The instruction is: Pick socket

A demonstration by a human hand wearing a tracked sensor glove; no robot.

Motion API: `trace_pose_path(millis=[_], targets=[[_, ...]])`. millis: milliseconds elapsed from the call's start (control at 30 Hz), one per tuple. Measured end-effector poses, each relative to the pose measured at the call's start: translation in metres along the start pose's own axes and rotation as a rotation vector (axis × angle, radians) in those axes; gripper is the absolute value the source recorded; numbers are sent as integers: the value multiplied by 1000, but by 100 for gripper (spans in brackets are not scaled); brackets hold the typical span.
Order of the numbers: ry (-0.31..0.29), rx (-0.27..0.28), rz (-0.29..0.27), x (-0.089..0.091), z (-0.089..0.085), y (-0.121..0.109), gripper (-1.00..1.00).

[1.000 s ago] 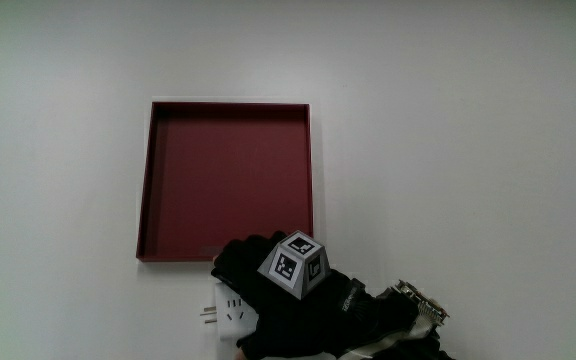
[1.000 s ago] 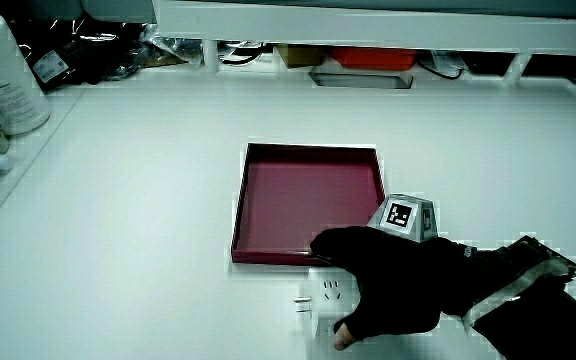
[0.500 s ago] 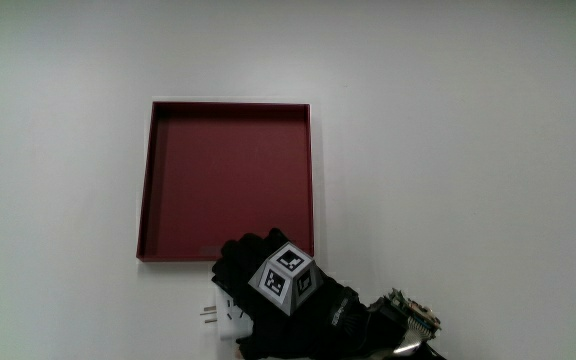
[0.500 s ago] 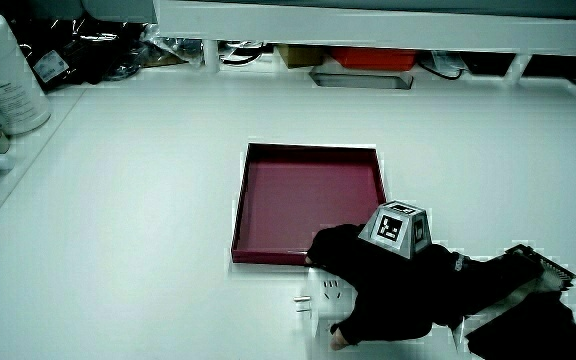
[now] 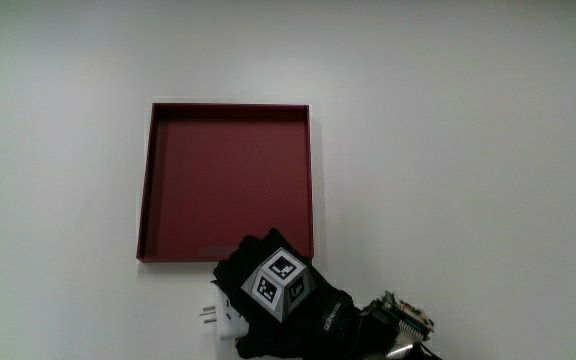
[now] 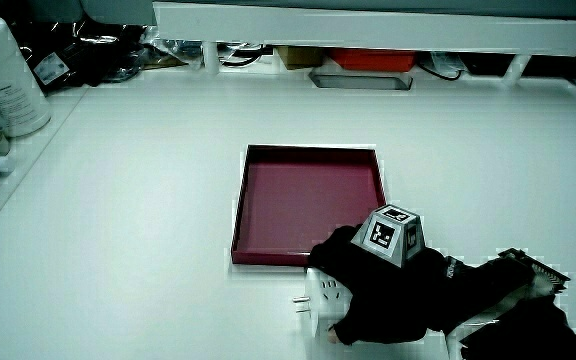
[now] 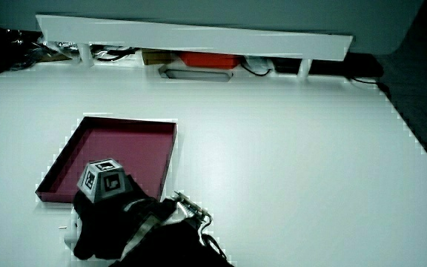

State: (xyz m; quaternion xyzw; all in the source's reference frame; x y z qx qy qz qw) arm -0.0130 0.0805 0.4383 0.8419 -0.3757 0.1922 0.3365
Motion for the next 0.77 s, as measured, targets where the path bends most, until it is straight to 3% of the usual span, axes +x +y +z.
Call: trace_pose_path(millis=[100,133,167,200,367,767], targets=[[17,5,16,-1,4,-2,100],[56,-30,20,1,1,-1,100],[34,24,26,-1,5,-4,100],[56,-5,40,1,4,-4,100],[122,21,80,0,18,-12,100],[127,103,125,-6,64,-37,100]])
